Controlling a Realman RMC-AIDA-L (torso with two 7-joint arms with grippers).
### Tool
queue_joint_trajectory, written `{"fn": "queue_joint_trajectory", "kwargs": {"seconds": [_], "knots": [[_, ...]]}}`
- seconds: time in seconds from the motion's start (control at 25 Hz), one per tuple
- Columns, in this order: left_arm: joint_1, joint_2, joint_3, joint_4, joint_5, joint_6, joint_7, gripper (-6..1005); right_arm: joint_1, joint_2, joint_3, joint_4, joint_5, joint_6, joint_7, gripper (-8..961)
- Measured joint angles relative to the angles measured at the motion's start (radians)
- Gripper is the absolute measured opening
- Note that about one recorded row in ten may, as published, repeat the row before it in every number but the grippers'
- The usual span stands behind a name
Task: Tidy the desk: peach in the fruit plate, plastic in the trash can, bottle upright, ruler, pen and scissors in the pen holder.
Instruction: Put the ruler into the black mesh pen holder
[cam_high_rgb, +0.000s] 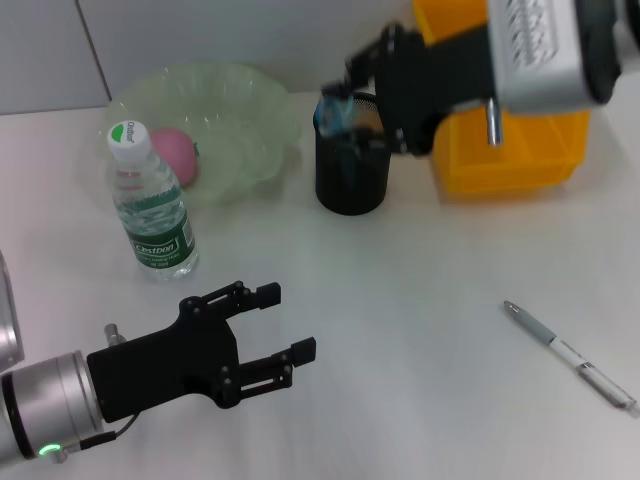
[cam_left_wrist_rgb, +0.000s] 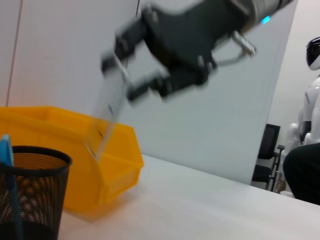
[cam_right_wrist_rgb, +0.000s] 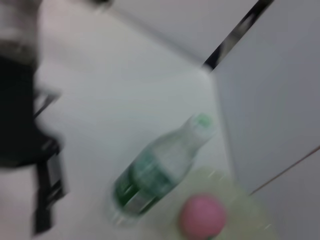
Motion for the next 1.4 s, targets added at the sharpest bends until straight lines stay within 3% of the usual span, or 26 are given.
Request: {"fn": "queue_joint_trajectory", "kwargs": {"seconds": [0.24, 0.6, 1.4], "knots": [[0.005, 0.0, -0.004, 0.002, 0.006, 0.018, 0.002, 785, -0.06, -0.001, 0.03, -0.004, 0.198, 0.127, -0.038, 407], [0.005, 0.0, -0.004, 0.005, 0.009, 0.041, 0.012, 784, -0.123, 0.0, 0.056, 0.158, 0.521, 0.262, -0.204, 422], [0.004, 0.004, -0.004, 0.011, 0.014, 0.057, 0.015, 784, -0.177, -0.001, 0.095, 0.47, 0.852, 0.287, -0.434, 456]]}}
